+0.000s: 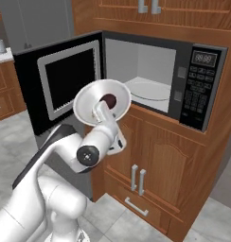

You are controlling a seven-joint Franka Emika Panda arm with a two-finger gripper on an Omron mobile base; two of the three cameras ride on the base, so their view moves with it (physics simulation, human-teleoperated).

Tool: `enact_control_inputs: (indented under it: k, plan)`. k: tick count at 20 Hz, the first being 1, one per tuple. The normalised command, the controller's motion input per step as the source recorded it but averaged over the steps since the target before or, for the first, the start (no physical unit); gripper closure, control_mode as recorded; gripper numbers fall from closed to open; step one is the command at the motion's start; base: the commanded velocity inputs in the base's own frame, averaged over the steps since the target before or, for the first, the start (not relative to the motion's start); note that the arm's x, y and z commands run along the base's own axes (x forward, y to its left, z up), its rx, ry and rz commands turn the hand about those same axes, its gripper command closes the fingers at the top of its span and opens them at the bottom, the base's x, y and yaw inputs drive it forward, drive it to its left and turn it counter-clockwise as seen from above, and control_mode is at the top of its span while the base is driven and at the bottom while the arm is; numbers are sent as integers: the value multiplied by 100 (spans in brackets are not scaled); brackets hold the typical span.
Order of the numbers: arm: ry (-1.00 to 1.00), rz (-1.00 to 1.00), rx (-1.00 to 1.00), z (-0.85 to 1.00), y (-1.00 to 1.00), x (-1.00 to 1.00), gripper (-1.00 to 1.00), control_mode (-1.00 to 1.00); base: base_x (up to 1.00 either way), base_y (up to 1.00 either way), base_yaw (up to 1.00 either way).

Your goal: Place the bowl containing the potato and mushroom in the microwave. Close the microwave door and press the start button to microwave the meal.

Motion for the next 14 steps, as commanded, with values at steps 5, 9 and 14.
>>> enact_control_inputs:
  k: [5,9,14]
  plan:
    - [4,-4,20,39,-35,9,100,-100,0,0,0]
    - [11,0,4,16,-10,19,100,-100,0,0,0]
    - [17,-2,0,4,0,27,100,-100,0,0,0]
